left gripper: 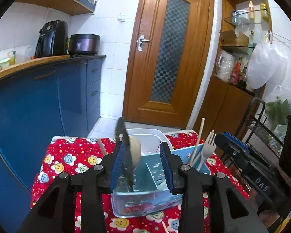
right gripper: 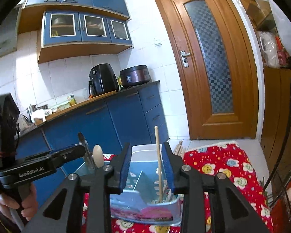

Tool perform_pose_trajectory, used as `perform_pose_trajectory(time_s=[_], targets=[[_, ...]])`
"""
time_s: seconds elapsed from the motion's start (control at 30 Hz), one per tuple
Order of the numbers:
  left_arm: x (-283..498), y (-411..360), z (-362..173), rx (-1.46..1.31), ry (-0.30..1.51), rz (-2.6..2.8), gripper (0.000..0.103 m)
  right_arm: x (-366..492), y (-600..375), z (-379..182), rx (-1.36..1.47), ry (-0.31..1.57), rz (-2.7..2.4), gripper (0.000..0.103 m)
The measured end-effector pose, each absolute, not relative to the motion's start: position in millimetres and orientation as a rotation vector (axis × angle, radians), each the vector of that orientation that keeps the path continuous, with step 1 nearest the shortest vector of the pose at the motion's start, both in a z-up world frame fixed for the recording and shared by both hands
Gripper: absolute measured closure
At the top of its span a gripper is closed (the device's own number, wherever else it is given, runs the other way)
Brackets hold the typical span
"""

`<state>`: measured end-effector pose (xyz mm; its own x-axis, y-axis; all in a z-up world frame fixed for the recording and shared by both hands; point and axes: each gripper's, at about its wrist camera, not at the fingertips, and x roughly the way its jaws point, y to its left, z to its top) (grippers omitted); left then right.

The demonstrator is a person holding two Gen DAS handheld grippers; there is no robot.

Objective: Organize utensils
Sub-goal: 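Open both tools to release knife and chopstick into the holder, then withdraw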

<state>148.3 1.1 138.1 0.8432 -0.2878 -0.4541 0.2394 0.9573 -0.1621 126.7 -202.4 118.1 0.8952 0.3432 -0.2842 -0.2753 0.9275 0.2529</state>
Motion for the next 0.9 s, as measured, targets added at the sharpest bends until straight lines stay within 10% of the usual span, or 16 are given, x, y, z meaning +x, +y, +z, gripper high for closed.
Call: perform_pose_trajectory(time_s=[0.9], targets=[[83, 8, 126, -0.139, 0.567, -0.292, 0.064, 62, -215, 82, 0.194, 0.553, 0.321, 0.067]])
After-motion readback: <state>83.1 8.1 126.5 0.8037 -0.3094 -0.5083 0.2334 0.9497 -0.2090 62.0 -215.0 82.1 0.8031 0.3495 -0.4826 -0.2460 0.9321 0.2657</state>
